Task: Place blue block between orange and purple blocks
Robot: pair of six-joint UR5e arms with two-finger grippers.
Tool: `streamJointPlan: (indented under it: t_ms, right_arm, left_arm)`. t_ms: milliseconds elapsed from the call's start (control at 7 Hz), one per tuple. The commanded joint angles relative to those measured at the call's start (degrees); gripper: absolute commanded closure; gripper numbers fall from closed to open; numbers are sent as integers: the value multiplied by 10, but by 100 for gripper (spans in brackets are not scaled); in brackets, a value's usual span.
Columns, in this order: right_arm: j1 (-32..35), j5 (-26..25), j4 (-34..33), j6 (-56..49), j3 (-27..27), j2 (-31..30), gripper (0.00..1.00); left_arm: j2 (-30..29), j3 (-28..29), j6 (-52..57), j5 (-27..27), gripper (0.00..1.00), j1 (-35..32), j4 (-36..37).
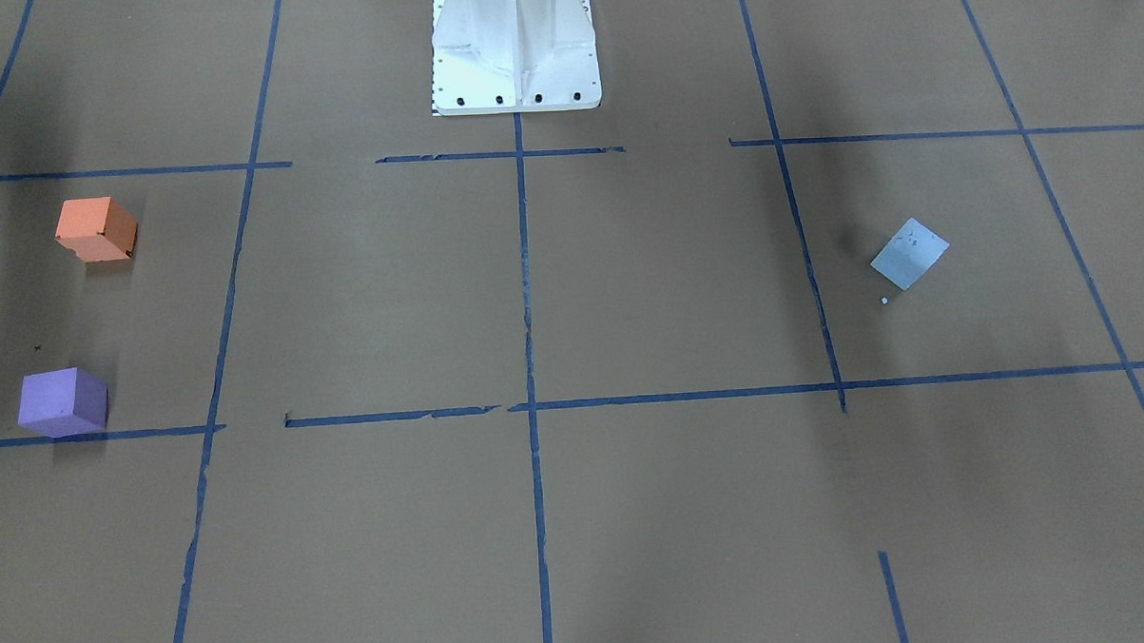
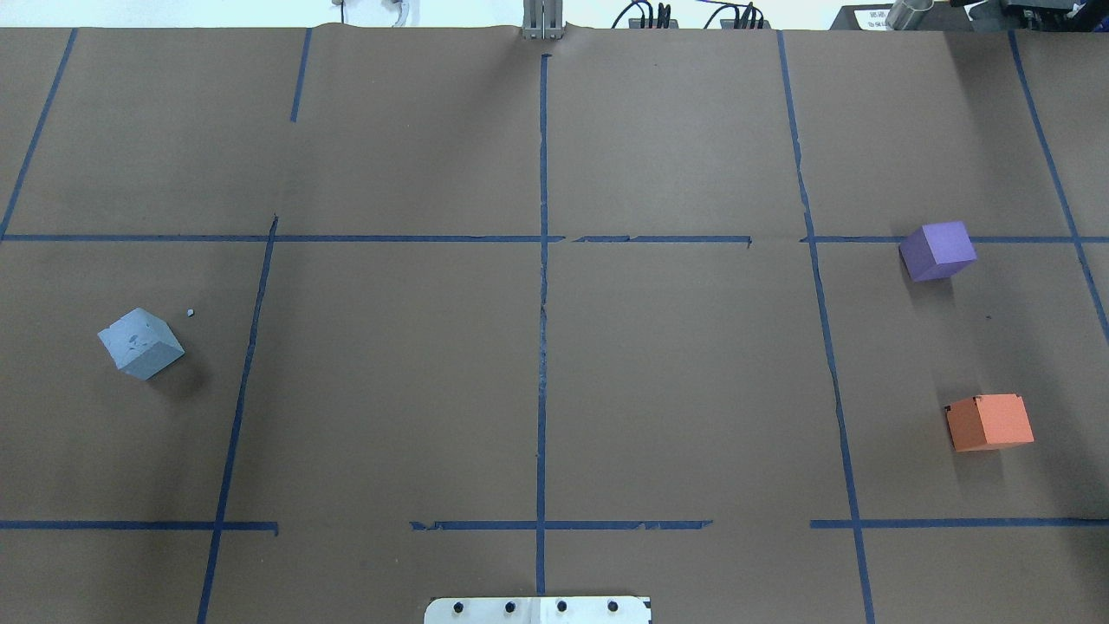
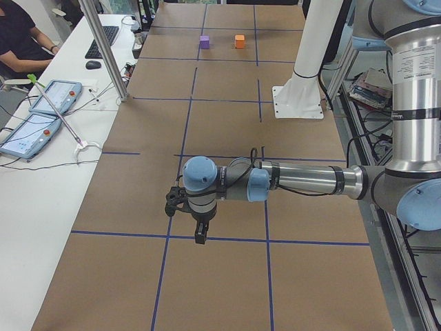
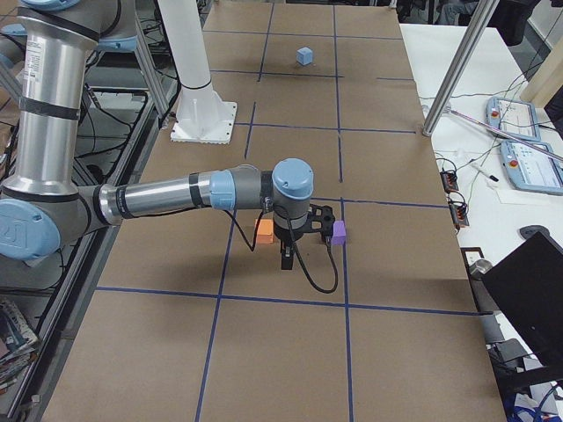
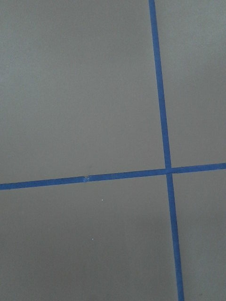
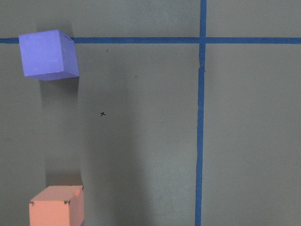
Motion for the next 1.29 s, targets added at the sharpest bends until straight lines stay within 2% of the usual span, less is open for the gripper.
streamJointPlan:
  t_ms: [0,1143]
  right_arm:
    - [0,1,0,1,11,-1,0]
    - [0,-1,2,-7,18,-3,0]
  left_arm:
    - [-4,-7,-1,-1,0,0,2]
    - [15,-11,-1,1,0,0,0]
